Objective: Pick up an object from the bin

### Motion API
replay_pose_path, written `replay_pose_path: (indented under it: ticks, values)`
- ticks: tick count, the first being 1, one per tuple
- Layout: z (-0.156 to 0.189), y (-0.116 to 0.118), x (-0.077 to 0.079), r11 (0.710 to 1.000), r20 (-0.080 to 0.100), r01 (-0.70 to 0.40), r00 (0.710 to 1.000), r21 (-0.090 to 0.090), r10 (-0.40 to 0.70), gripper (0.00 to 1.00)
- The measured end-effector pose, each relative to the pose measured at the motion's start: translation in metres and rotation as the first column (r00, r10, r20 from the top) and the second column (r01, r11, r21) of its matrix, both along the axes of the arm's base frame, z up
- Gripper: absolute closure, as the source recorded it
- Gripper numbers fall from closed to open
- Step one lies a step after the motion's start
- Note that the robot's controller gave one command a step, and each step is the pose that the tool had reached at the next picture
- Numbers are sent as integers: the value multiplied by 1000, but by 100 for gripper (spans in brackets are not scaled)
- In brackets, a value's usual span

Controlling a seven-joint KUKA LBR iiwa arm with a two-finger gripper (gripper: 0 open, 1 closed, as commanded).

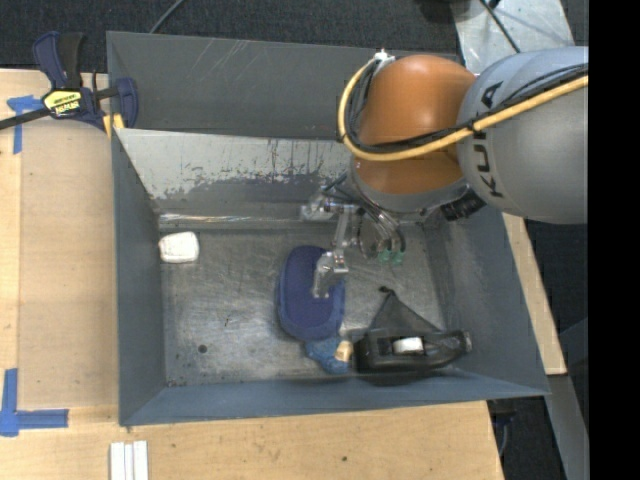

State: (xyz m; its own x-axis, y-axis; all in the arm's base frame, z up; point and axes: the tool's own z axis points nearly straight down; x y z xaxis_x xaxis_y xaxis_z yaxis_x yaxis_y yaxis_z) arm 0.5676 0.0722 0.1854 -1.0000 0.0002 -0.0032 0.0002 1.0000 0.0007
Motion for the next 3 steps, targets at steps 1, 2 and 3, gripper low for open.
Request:
replay_pose_path:
  ticks: [1, 2, 3]
  values:
    - [-100, -37, 26, 956, 8, -293, 956, 3, 293, 0]
    - [-98, -37, 27, 956, 11, -294, 956, 0, 294, 100]
    - [169, -31, 19, 962, 10, -272, 962, -4, 272, 100]
